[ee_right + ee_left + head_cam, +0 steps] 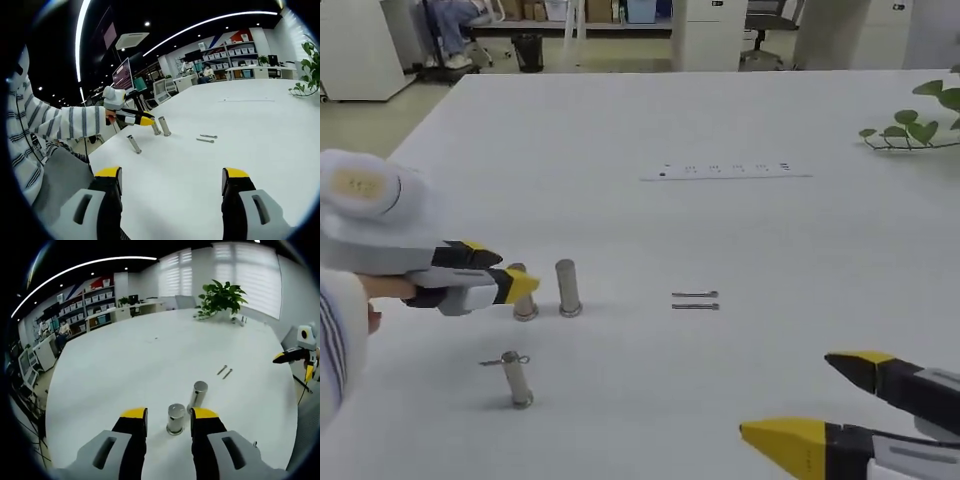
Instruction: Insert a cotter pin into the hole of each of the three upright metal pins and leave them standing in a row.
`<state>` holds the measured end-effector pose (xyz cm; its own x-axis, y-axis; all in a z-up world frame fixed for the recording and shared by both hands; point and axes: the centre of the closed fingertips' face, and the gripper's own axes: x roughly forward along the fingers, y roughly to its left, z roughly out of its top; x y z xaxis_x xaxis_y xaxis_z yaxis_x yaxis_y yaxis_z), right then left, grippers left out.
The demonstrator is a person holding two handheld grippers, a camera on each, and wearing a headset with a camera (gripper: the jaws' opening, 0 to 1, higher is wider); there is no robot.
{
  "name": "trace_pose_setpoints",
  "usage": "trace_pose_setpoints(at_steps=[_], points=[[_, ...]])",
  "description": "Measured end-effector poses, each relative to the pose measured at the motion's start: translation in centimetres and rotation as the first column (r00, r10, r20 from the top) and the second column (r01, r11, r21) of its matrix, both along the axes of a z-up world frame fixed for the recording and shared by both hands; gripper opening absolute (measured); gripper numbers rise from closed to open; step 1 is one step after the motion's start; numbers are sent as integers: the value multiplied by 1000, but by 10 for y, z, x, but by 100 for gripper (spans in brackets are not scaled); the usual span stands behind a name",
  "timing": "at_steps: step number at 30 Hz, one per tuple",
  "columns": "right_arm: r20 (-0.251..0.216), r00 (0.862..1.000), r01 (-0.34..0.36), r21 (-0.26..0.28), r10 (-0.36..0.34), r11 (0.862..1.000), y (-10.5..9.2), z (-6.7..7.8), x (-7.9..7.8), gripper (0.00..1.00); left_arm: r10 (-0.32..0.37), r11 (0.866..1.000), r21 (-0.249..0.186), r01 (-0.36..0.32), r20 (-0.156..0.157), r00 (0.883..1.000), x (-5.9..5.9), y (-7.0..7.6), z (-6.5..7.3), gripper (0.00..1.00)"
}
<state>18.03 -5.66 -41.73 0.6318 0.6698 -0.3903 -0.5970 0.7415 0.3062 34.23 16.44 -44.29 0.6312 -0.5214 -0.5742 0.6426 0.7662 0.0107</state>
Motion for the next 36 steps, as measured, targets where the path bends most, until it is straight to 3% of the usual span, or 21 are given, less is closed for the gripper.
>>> trace_pose_setpoints(at_steps=[8,9,11,20,29,32,34,36], points=[[-7,1000,-1,-2,1,1000,2,-3,-1,80,-32,999,14,32,-3,999,-1,-7,-7,18],[-10,1000,-1,-3,1,1000,2,-4,-2,79,-58,998,33,58,14,998,-2,-8,-6,16],[-10,1000,2,-6,-2,1000,1,-4,-2,79,-60,998,-3,60,-6,998,-6,-12,-6,11],[-3,1000,5,-13,-5,1000,0,-3,-3,79,1,1000,-23,-1,18,1000,-4,-5,-2,10],[14,1000,13,-34,-13,999,-4,0,1,80,72,997,-14,-72,4,997,-8,15,1,9],[10,1000,28,-48,-27,998,-7,-3,3,80,80,997,-13,-79,21,997,-12,18,8,9],[11,1000,29,-53,-29,998,-8,-4,3,80,70,997,40,-72,63,996,-14,21,18,9],[11,1000,29,-53,-29,998,-8,-3,3,81,71,996,44,-75,77,995,-17,20,26,9]])
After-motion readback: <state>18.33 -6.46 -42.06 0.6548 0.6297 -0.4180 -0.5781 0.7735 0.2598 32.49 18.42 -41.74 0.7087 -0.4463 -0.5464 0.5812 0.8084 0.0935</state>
